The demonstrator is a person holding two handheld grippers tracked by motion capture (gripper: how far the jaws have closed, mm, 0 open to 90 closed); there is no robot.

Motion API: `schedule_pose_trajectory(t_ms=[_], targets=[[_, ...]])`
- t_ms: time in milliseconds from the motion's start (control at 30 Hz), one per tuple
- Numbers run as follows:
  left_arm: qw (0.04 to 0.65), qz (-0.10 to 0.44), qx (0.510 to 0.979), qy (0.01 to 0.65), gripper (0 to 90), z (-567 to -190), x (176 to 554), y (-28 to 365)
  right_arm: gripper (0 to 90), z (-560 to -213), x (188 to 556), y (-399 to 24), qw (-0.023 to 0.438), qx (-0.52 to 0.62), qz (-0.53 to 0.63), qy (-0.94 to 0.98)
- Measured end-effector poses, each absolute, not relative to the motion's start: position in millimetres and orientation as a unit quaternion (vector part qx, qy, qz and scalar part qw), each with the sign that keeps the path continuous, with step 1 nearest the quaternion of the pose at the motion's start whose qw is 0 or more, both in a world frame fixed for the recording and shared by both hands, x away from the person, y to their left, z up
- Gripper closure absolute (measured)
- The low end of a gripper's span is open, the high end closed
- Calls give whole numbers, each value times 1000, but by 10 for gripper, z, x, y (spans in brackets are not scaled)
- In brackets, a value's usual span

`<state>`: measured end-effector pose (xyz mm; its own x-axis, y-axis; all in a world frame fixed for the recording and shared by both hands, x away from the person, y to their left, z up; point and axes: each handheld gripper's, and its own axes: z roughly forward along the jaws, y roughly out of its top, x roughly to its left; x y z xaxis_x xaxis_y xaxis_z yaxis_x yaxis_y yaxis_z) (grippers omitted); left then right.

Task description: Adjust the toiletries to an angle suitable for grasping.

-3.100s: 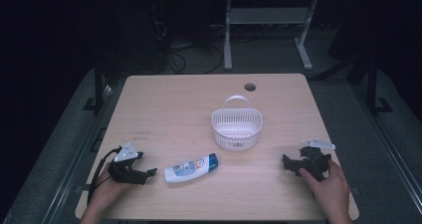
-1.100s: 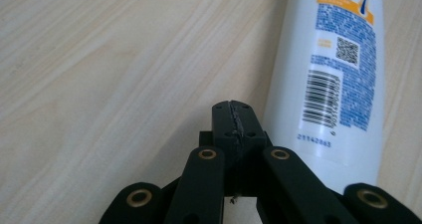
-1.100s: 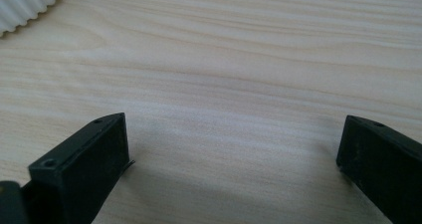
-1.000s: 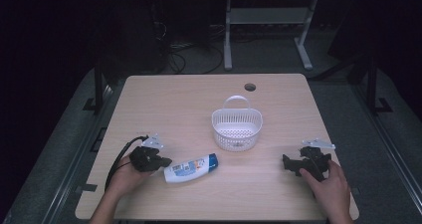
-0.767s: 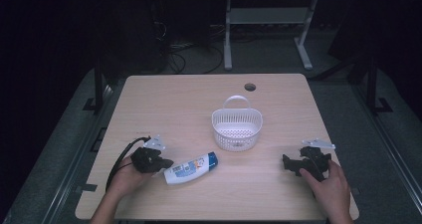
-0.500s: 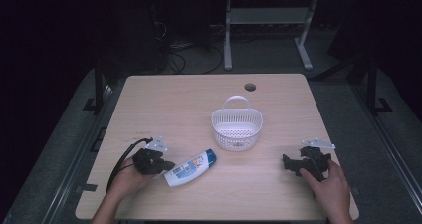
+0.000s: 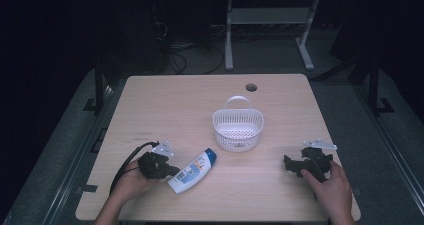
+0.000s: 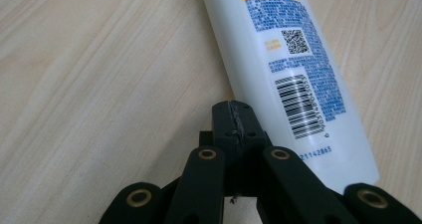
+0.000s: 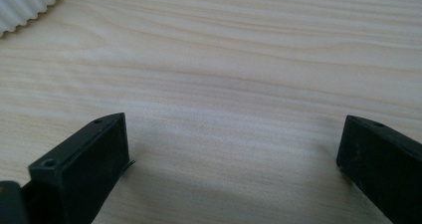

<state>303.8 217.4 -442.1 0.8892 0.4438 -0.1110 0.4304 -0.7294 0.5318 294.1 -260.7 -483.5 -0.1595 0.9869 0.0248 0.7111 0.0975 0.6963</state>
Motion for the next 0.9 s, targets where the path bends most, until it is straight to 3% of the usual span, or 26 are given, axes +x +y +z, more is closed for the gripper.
schedule_pose_trajectory(t_ms=[433, 900], targets=[[293, 20, 920, 260, 828, -4391, 3095, 2265, 0, -4835, 2941, -2607, 235, 604, 294, 703], [316, 35, 899, 301, 432, -4298, 3163, 2390, 0, -4836, 2942, -2607, 235, 604, 294, 703]])
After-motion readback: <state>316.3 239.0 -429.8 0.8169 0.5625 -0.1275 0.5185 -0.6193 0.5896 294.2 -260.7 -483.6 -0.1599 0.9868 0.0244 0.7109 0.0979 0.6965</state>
